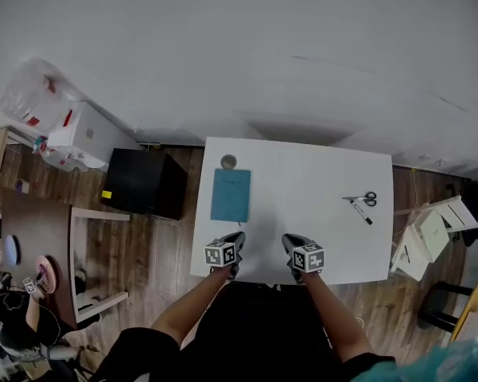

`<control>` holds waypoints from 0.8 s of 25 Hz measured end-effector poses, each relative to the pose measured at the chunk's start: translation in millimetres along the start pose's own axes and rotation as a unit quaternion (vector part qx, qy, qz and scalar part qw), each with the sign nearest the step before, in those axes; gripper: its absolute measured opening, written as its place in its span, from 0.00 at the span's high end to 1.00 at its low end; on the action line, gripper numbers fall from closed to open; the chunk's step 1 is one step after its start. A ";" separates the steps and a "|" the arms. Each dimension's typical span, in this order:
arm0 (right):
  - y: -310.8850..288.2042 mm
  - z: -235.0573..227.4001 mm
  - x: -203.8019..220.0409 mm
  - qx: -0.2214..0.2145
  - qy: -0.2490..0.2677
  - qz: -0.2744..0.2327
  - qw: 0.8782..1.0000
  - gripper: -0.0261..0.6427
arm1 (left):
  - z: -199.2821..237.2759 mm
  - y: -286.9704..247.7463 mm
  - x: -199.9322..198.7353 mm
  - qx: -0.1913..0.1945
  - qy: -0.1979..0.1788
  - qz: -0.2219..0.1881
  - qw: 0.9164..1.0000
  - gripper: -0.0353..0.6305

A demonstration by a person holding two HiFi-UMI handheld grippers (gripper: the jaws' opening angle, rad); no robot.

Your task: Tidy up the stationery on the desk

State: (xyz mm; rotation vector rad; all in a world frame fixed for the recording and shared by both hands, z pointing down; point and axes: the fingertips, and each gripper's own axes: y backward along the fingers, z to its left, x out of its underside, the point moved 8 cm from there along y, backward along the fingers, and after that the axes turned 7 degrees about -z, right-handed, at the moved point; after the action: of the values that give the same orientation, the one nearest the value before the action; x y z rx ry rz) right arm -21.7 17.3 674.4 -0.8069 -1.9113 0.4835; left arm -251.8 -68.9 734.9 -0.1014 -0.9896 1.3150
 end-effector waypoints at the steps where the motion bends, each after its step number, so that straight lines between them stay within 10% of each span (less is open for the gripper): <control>1: 13.4 -13.7 0.7 0.004 -0.003 -0.004 1.000 0.90 | -13.2 -6.7 5.7 0.000 -0.005 0.004 1.000 0.93; 20: 142.6 -258.4 -8.0 0.069 -0.008 -0.021 0.997 0.90 | -212.1 -160.6 46.7 0.040 -0.046 0.026 0.998 0.93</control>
State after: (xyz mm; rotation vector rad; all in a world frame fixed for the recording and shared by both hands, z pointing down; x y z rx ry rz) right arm 258.1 109.2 695.9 -0.6732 -1.8839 0.5907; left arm 4.2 16.7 724.2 -0.0049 -1.0168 1.4155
